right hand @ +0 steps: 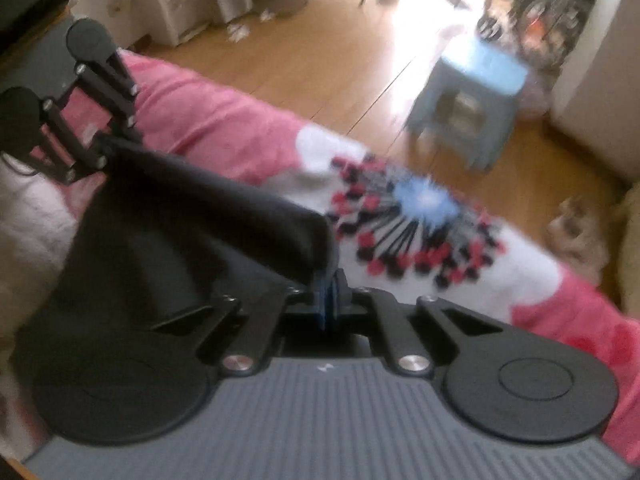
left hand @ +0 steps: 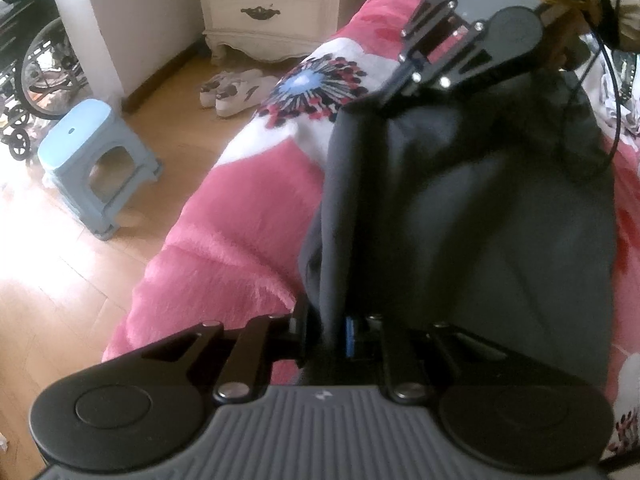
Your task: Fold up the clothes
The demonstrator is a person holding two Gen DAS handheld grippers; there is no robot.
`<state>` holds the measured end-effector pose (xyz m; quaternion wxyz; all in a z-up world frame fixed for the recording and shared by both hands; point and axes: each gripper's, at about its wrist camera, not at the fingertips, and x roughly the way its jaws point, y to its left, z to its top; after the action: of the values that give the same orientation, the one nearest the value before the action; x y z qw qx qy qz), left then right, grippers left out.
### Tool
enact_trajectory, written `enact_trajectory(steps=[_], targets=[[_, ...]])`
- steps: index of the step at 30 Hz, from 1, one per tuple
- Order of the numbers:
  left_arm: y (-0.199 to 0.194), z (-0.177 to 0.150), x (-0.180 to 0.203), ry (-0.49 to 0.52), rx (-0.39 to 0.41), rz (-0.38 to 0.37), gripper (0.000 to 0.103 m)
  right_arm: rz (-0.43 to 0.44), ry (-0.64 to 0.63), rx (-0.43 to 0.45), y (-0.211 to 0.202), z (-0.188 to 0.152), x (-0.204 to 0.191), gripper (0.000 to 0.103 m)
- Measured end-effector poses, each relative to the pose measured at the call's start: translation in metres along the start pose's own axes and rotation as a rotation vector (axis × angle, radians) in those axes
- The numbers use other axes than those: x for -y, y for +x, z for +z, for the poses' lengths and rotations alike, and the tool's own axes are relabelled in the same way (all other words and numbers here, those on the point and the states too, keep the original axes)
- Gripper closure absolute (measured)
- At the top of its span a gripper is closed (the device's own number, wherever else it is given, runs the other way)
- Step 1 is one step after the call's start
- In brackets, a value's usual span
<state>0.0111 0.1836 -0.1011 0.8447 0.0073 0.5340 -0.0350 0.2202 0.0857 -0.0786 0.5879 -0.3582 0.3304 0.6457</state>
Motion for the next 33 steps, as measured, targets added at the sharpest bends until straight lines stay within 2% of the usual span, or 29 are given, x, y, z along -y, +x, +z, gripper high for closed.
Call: enact_trajectory(steps=[2, 3, 4, 6, 7, 10, 16, 20, 22, 24, 28, 31, 33], targets=[[0.000, 0.001, -0.001, -0.009, -0.007, 0.001, 0.084, -0.050, 0.052, 0.040, 0.003, -0.003, 0.003, 0.094], [0.000, 0.002, -0.002, -0.015, -0.013, -0.001, 0.084, -0.066, 0.092, 0.053, 0.004, -0.006, 0.006, 0.084], [0.000, 0.003, -0.003, -0.030, -0.019, 0.000, 0.084, -0.081, 0.137, 0.066, 0.004, -0.007, 0.010, 0.080], [-0.002, 0.004, -0.006, -0.070, -0.030, 0.003, 0.080, -0.098, 0.263, 0.124, -0.006, -0.012, 0.020, 0.071], [-0.003, 0.004, -0.008, -0.089, -0.036, 0.004, 0.074, -0.101, 0.352, 0.170, -0.017, -0.018, 0.027, 0.068], [-0.006, 0.005, -0.013, -0.149, -0.052, 0.009, 0.070, -0.140, 0.611, 0.307, -0.061, -0.047, 0.042, 0.068], [-0.011, 0.002, -0.020, -0.237, -0.041, 0.018, 0.070, -0.179, 0.961, 0.422, -0.121, -0.133, 0.045, 0.069], [-0.011, -0.003, -0.021, -0.263, -0.009, 0.024, 0.069, -0.154, 0.974, 0.378, -0.110, -0.158, 0.040, 0.070], [-0.010, -0.005, -0.021, -0.275, 0.008, 0.027, 0.068, -0.212, 0.982, 0.355, -0.099, -0.166, 0.044, 0.070], [-0.010, -0.008, -0.022, -0.288, 0.024, 0.030, 0.067, -0.315, 1.058, 0.356, -0.095, -0.182, 0.054, 0.071], [-0.010, -0.012, -0.023, -0.314, 0.056, 0.035, 0.067, -0.416, 1.227, 0.506, -0.113, -0.213, 0.060, 0.072], [-0.011, -0.016, -0.025, -0.340, 0.081, 0.033, 0.067, -0.451, 1.254, 0.575, -0.131, -0.218, 0.044, 0.070], [-0.013, -0.019, -0.030, -0.378, 0.097, 0.012, 0.067, -0.437, 1.262, 0.598, -0.137, -0.219, 0.034, 0.070]])
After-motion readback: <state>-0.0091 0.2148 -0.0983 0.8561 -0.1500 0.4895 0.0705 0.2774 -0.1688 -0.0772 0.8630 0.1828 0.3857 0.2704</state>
